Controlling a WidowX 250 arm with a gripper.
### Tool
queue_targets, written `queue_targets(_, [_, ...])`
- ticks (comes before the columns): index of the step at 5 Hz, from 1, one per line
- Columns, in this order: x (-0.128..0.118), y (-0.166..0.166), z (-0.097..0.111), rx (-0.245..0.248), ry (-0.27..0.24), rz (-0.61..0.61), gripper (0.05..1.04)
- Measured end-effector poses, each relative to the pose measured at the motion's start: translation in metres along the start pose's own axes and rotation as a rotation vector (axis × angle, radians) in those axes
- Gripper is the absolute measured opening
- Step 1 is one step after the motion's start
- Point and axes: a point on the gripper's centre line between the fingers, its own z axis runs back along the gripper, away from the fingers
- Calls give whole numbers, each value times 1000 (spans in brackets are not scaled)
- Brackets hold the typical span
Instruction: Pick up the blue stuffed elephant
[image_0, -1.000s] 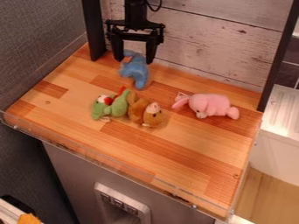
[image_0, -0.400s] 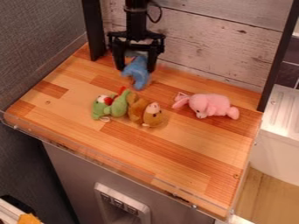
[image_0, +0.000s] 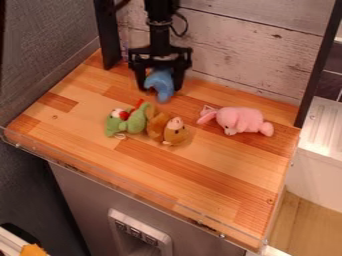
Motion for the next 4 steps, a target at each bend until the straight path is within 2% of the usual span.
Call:
queue_targets(1, [1, -1, -4, 2, -12, -37, 997])
queue_targets(2, [1, 1, -6, 5, -19, -113, 946])
queue_targets(3, [2, 2, -6, 13, -24, -183, 706])
queue_targets(4, [4, 2, -4, 18, -29, -212, 535])
